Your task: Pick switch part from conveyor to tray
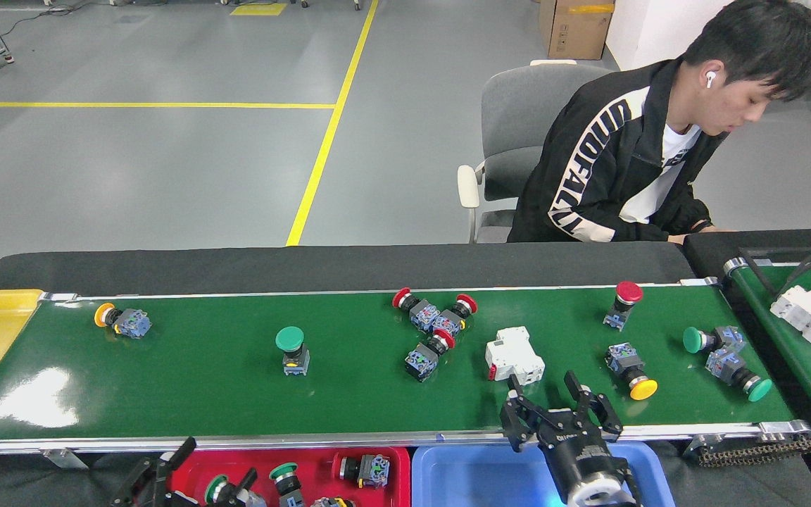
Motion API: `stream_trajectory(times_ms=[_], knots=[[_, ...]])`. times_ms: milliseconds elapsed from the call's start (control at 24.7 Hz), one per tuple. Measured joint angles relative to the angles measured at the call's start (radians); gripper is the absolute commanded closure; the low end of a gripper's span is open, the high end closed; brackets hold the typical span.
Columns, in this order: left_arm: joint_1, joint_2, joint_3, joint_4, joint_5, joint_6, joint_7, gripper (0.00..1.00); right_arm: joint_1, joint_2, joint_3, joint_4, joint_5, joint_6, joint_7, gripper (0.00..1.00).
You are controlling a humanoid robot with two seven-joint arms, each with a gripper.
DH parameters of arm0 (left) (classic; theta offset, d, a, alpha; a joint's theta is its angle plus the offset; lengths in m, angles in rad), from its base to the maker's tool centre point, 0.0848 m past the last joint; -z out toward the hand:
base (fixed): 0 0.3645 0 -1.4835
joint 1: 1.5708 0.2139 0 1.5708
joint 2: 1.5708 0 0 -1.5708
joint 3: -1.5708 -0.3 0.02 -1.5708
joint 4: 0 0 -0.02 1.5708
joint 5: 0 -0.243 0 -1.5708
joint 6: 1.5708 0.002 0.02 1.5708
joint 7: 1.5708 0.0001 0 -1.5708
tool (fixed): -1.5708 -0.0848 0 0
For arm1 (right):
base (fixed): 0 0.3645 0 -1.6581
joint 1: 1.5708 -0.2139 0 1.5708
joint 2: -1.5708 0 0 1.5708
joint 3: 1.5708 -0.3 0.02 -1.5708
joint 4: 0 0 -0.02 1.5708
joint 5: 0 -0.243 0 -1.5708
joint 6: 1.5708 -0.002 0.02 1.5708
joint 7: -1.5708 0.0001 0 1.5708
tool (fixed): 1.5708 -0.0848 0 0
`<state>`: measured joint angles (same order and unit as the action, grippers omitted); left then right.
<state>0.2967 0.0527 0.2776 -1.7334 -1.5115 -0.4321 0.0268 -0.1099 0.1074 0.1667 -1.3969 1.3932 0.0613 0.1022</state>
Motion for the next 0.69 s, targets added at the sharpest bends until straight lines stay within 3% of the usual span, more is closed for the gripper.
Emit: stream_trajectory(times_ms=[81, 121, 202, 243, 486, 607, 688], knots=[[0.002, -0.045, 0.075, -0.002, 0.001, 0.033, -0.007, 0.00, -0.029, 0.000, 0.039, 0.040, 0.000, 0.032, 0.000, 0.24], [0.006, -0.061, 0.105, -0.005, 0.001, 0.043, -0.013, 0.00, -0.035, -0.001, 0.055, 0.056, 0.000, 0.038, 0.000, 0.39], [0.022, -0.089, 0.150, -0.018, 0.002, 0.060, -0.033, 0.00, -0.041, -0.021, 0.079, 0.065, -0.003, 0.046, 0.005, 0.80], [0.031, -0.099, 0.160, -0.023, 0.004, 0.066, -0.043, 0.00, -0.041, -0.035, 0.087, 0.066, -0.005, 0.037, 0.001, 0.89], [0.039, -0.115, 0.159, -0.027, 0.008, 0.077, -0.062, 0.00, -0.040, -0.050, 0.095, 0.067, -0.014, -0.051, -0.040, 0.92], [-0.025, -0.115, 0.120, -0.008, -0.044, 0.088, -0.064, 0.00, -0.003, -0.069, 0.094, -0.033, -0.054, -0.142, -0.041, 0.91], [-0.104, -0.115, 0.067, 0.052, -0.101, 0.102, -0.065, 0.00, 0.067, -0.123, 0.091, -0.147, -0.110, -0.233, -0.044, 0.91]])
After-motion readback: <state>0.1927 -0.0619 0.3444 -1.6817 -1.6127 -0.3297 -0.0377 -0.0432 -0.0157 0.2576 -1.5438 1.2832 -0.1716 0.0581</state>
